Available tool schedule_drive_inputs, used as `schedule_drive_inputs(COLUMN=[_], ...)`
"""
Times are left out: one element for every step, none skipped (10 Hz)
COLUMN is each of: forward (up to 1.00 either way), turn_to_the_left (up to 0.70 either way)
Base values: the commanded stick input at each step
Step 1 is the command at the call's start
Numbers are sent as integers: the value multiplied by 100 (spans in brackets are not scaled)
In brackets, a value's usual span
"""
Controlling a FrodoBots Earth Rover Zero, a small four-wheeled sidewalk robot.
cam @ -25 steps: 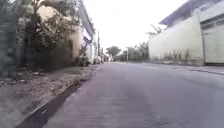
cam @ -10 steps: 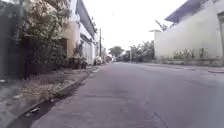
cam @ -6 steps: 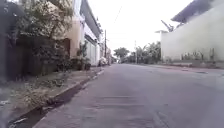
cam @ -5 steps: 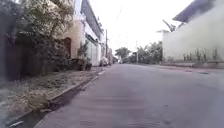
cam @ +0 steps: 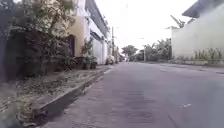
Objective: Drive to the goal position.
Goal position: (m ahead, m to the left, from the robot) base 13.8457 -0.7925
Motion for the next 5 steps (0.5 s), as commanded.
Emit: schedule_drive_inputs(forward=[100, 100, 100, 100, 100], turn_to_the_left=[12, 12, 12, 12, 12])
